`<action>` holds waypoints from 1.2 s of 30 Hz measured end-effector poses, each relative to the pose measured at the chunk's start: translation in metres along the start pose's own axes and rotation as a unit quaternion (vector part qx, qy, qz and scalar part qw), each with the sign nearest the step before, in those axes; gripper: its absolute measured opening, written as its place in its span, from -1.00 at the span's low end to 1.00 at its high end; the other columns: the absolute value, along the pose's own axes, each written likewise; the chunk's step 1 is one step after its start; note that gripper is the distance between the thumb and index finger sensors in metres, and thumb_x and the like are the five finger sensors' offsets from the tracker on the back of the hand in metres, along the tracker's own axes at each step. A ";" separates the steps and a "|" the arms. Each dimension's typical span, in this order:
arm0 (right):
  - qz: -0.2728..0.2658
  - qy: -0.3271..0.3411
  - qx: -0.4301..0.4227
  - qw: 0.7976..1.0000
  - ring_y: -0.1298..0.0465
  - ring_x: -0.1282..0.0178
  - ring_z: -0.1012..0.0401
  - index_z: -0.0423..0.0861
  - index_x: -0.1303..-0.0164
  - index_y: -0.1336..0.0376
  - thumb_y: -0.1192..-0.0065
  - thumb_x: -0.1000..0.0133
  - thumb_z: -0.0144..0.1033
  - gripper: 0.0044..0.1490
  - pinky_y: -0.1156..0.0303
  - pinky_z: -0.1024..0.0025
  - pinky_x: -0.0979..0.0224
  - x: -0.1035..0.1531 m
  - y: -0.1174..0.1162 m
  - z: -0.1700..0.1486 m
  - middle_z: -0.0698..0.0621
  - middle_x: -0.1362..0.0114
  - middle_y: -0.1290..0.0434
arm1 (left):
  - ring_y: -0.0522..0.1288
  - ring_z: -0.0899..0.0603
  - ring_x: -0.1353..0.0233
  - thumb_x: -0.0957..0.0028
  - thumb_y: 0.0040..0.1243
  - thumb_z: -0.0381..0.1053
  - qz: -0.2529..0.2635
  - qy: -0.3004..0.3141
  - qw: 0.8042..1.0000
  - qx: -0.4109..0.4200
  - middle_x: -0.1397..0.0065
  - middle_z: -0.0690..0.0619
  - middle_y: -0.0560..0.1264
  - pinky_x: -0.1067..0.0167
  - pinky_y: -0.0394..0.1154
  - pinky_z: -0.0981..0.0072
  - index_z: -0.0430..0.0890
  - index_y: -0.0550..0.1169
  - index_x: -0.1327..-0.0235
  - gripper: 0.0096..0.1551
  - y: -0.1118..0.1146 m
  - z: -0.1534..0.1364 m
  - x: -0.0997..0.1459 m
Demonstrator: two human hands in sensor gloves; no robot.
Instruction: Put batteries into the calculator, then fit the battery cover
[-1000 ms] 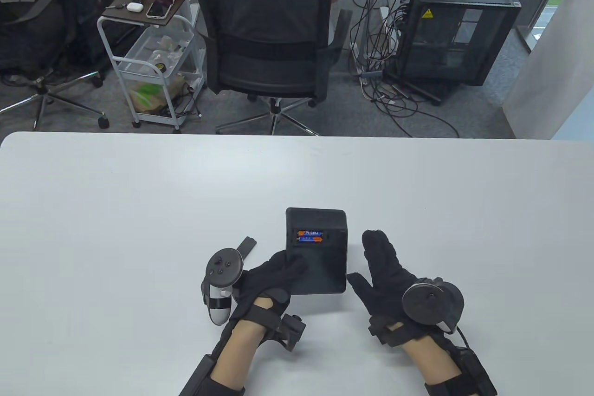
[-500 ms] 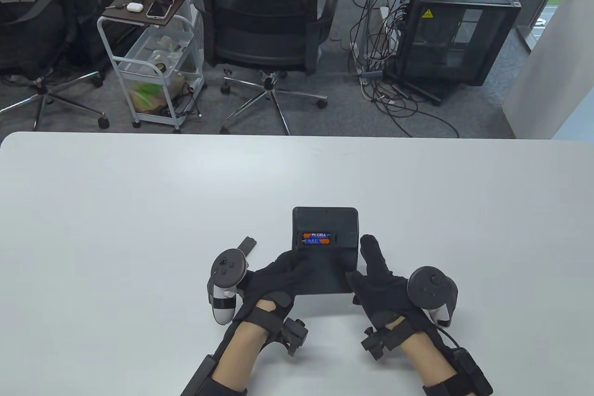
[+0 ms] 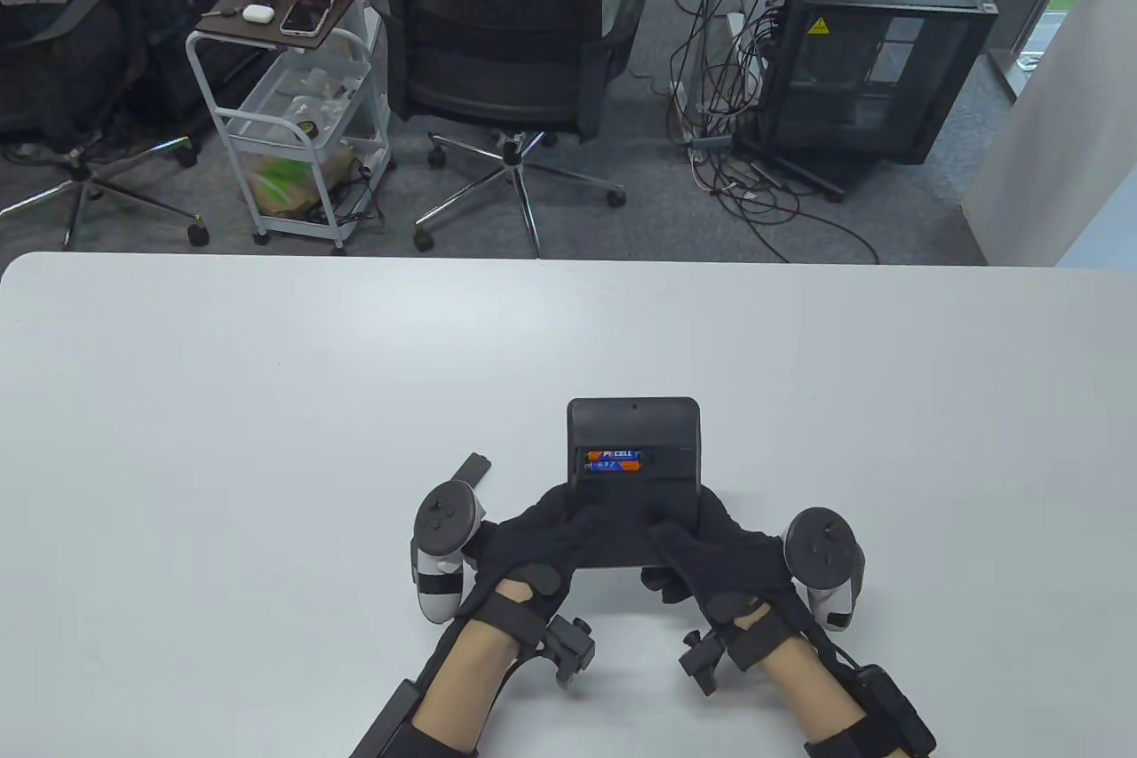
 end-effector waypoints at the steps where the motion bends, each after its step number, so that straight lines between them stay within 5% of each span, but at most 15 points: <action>1: -0.008 0.006 -0.002 1.000 -0.78 0.35 -0.05 -0.30 -0.39 -0.15 -0.37 -0.02 0.12 -0.03 -0.76 0.22 0.44 0.000 0.002 0.002 -0.20 0.00 -0.60 | 0.71 -0.08 -0.14 0.07 0.29 0.25 -0.005 -0.010 1.000 0.009 -0.23 0.09 0.64 -0.28 0.51 -0.13 -0.05 0.47 -0.26 -0.31 0.002 -0.003 0.000; 13: -0.017 0.035 -0.071 0.997 -0.78 0.39 0.00 -0.25 -0.26 -0.29 -0.43 -0.03 -0.06 -0.27 -0.76 0.32 0.43 -0.001 0.006 0.008 -0.12 0.04 -0.64 | 0.68 -0.15 -0.16 0.01 0.25 0.33 -0.023 -0.054 0.998 -0.011 -0.27 -0.03 0.61 -0.28 0.47 -0.16 -0.16 0.41 -0.33 -0.20 0.002 -0.008 0.000; 21: -0.059 0.033 -0.122 0.990 -0.77 0.38 0.00 -0.24 -0.27 -0.27 -0.38 -0.05 -0.06 -0.28 -0.76 0.32 0.40 -0.001 0.025 0.005 -0.12 0.03 -0.63 | 0.66 -0.19 -0.18 0.00 0.25 0.34 0.041 -0.030 0.997 -0.063 -0.33 -0.09 0.54 -0.27 0.45 -0.19 -0.15 0.36 -0.37 -0.16 -0.014 0.009 0.006; 31: -0.098 0.030 -0.128 0.986 -0.76 0.38 -0.01 -0.26 -0.26 -0.28 -0.38 -0.05 -0.06 -0.28 -0.75 0.30 0.42 -0.001 0.044 0.003 -0.13 0.04 -0.63 | 0.62 -0.23 -0.23 -0.01 0.28 0.20 0.195 0.015 0.938 -0.286 -0.41 -0.11 0.45 -0.29 0.42 -0.23 -0.13 0.32 -0.39 -0.22 -0.064 0.048 0.024; 36: -0.102 0.031 -0.124 0.987 -0.76 0.39 -0.01 -0.26 -0.26 -0.28 -0.38 -0.05 -0.06 -0.28 -0.74 0.29 0.42 -0.002 0.046 0.003 -0.14 0.04 -0.63 | 0.58 -0.25 -0.28 0.02 0.34 0.20 0.222 -0.016 0.898 -0.379 -0.44 -0.11 0.42 -0.31 0.40 -0.26 -0.08 0.35 -0.40 -0.22 -0.086 0.042 0.025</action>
Point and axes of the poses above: the tracker on the back of each hand, its own z axis roughly to the thumb side, its own x axis roughly from the fingertips to the wrist, y = z × x, the point moved 4 cm from there along -x, roughly from the wrist to the fingertips
